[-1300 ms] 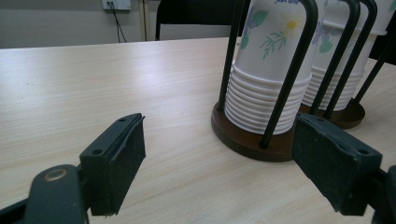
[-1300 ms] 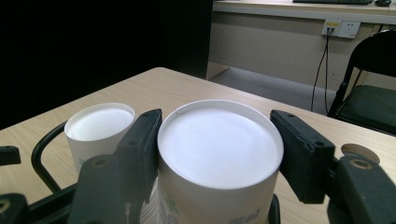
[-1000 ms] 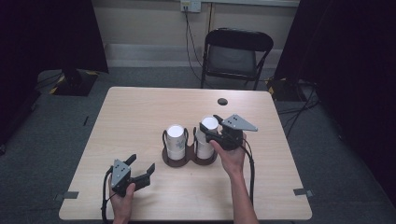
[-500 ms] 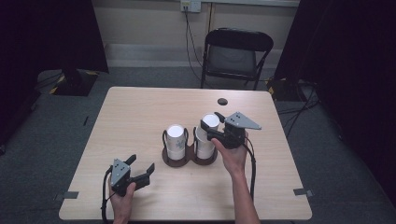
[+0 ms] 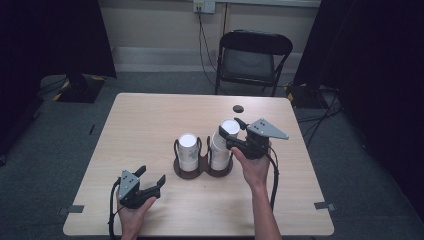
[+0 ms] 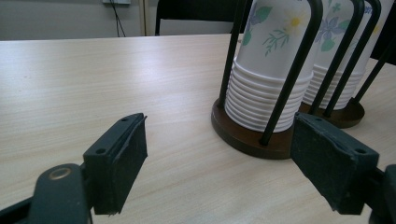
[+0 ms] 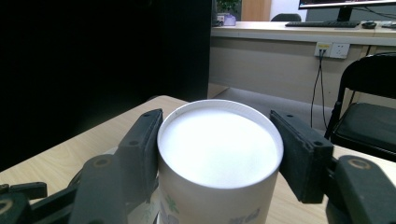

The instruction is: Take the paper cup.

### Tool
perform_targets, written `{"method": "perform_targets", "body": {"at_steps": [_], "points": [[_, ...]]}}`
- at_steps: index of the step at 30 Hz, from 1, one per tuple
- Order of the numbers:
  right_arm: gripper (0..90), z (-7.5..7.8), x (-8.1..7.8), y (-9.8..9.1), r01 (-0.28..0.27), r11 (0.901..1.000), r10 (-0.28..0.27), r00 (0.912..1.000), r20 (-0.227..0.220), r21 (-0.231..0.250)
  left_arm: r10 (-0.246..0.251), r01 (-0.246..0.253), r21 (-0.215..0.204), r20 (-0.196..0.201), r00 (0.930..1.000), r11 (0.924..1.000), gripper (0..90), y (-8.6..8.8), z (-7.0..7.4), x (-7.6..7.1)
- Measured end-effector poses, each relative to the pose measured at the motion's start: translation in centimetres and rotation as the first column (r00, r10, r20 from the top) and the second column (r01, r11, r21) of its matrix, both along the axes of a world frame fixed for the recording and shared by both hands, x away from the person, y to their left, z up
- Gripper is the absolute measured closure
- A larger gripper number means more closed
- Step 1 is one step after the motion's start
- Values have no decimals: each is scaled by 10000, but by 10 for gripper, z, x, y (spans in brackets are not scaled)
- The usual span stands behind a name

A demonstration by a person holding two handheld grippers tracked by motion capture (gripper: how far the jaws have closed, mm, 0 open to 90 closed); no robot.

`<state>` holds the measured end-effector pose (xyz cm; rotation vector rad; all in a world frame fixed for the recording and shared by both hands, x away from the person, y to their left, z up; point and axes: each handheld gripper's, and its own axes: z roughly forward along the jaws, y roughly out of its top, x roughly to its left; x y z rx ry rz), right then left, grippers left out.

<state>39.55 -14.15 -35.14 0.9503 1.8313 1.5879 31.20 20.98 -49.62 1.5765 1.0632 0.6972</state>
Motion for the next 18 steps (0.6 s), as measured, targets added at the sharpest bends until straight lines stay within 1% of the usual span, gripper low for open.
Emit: {"method": "perform_targets", "body": {"at_steps": [5, 6, 7, 10, 13, 14, 15, 16, 18], "points": [[370, 3, -5, -5, 13, 9999, -14, 10000, 25, 108, -79, 79, -52, -22, 10000, 10000, 199, 0, 0, 0], [369, 2, -7, -10, 20, 9995, -20, 10000, 8, 300, -128, 128, -112, -39, 9999, 9999, 200, 1, 0, 1], [369, 2, -7, -10, 20, 9995, -20, 10000, 8, 300, -128, 128, -112, -39, 9999, 9999, 200, 1, 0, 1], [370, -1, -11, -17, 120, 9980, -115, 9999, -85, 622, -250, 246, -324, -122, 9996, 9992, 200, 1, 0, 1], [370, -2, -14, -20, 197, 9971, -194, 9998, -41, 734, -304, 297, -378, -167, 9994, 9988, 200, 2, 0, 2], [370, -3, -16, -22, 147, 9949, -140, 9999, -79, 995, -350, 341, -422, -188, 9992, 9985, 200, 3, 1, 2], [370, -3, -16, -22, 147, 9949, -140, 9999, -79, 995, -350, 341, -422, -188, 9992, 9985, 200, 3, 1, 2], [370, -4, -19, -23, 161, 9935, -147, 9998, -132, 1128, -370, 362, -495, -167, 9992, 9981, 200, 3, 1, 2], [370, -6, -22, -24, 185, 9925, -165, 9997, -172, 1211, -426, 416, -535, -188, 9989, 9977, 200, 3, 2, 2]]}}
